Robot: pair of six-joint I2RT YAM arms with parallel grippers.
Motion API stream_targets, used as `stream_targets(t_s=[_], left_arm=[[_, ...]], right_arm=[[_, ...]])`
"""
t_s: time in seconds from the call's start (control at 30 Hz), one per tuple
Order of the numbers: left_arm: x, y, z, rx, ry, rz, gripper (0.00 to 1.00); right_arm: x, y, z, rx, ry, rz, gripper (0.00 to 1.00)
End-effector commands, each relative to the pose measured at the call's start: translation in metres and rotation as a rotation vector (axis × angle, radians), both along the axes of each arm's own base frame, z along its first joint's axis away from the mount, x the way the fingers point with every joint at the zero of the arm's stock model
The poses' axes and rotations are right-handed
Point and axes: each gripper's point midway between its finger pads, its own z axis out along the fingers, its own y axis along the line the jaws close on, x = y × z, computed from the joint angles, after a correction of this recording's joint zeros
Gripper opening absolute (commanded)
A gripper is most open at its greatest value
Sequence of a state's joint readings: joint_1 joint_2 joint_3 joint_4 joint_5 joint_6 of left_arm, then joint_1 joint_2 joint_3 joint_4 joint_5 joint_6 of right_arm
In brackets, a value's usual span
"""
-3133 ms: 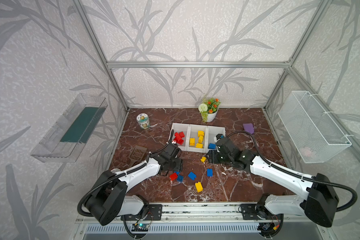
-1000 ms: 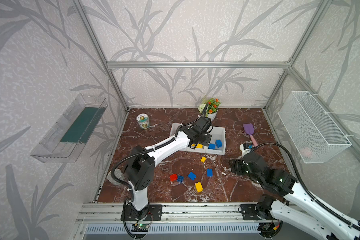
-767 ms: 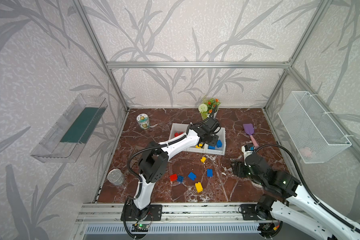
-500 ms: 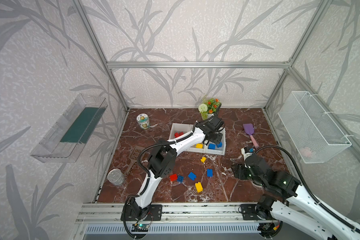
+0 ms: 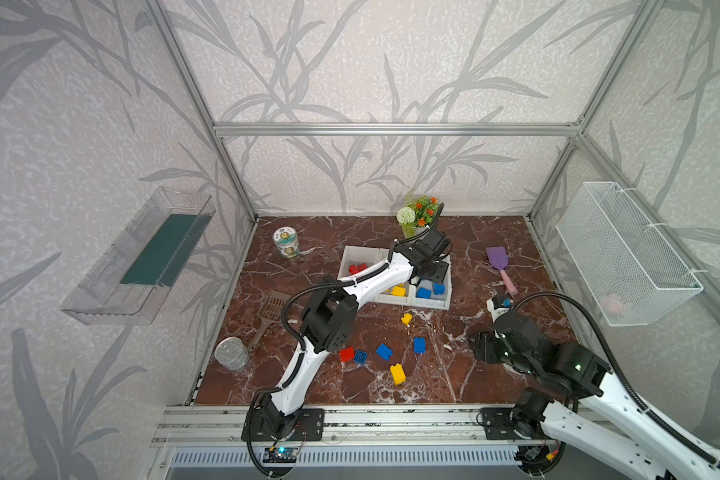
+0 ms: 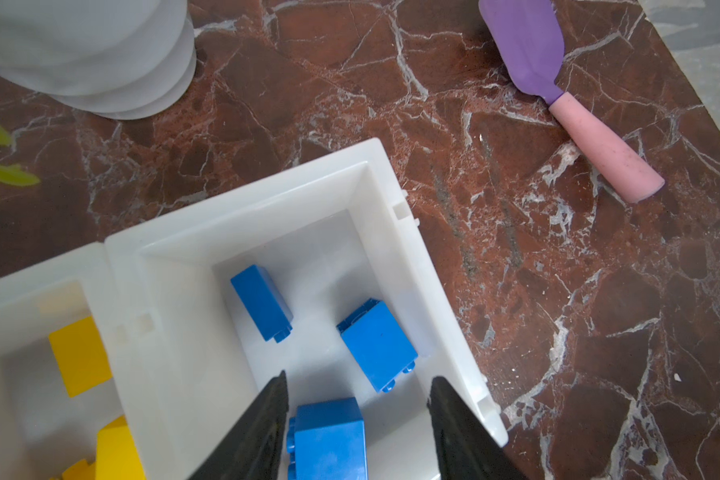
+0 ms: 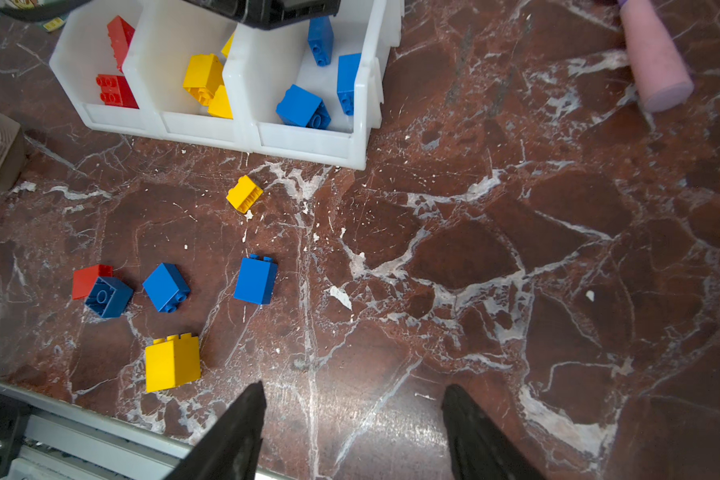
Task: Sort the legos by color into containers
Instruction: 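Carry the blue brick with the left gripper into the blue compartment and release, then withdraw the left gripper from the bin while the right gripper moves over a blue brick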
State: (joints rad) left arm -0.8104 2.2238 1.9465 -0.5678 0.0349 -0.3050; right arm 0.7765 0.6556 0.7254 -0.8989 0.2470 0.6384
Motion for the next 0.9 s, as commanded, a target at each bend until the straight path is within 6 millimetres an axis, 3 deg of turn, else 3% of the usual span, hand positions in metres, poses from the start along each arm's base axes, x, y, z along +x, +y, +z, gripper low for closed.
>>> stream_targets(t_s=[0.0, 0.13, 0.3, 0.57, 0.87], left_arm=[[-0.018, 0.015, 0.038, 0.0, -0.031, -0.049, 0.58], [-0.03, 0.065, 0.049, 0.093, -0.079, 0.038, 0.6], [-0.051, 0.114, 0.05, 0.045, -0.131, 0.142, 0.62], [-0.07, 0.174, 0.034, -0.023, -0.107, 0.275, 0.64], [-0.088, 0.229, 0.021, -0.031, -0.07, 0.338, 0.64]], right_arm=[[0.014, -0.001, 0.002, -0.056, -0.063, 0.006, 0.69], [0.029, 0.014, 0.001, -0.021, -0.07, -0.017, 0.69], [0.034, 0.044, -0.01, 0.039, 0.007, 0.034, 0.68], [0.028, 0.068, -0.029, -0.017, 0.112, 0.063, 0.68], [0.027, 0.113, -0.061, -0.077, 0.199, 0.066, 0.67]])
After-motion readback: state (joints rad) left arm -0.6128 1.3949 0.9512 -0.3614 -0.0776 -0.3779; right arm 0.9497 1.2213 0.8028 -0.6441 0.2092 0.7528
